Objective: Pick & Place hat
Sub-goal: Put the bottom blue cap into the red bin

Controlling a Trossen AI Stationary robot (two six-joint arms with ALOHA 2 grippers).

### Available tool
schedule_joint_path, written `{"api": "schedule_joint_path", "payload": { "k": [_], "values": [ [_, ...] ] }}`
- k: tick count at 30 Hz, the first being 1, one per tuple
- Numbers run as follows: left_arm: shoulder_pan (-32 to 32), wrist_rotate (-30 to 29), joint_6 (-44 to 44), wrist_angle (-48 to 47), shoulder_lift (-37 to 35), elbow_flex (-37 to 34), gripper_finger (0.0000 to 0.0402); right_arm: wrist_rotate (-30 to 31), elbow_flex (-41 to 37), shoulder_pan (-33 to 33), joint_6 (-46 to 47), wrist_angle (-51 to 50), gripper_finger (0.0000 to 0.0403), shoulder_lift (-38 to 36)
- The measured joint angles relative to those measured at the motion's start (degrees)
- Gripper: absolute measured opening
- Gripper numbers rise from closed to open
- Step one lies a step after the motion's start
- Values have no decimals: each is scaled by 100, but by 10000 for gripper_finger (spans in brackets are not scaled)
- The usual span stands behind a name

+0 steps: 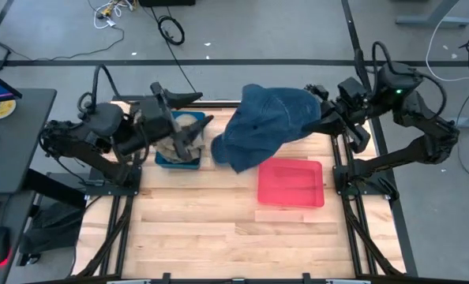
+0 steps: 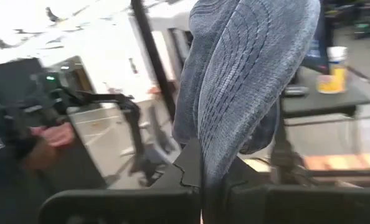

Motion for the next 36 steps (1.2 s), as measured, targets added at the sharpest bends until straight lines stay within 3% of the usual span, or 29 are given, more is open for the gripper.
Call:
{"api": "schedule_joint_path", "payload": {
  "k": [4,7,20,36],
  "values": [
    [137,293,-1560,-642,-198,0,287,347,0,-2,-9,-380,4,-238],
    [205,512,-2096,-732,-232,0,287,579,0,0,157,-718,4,-407],
    [350,502,-2194,-848,-5,0,287,1587,0,181,2399,-2962,4,-751],
    [910,406,-2331,-2200,581,2,287,2045,-243,798,5210,-4244,4,-792]
  ]
}}
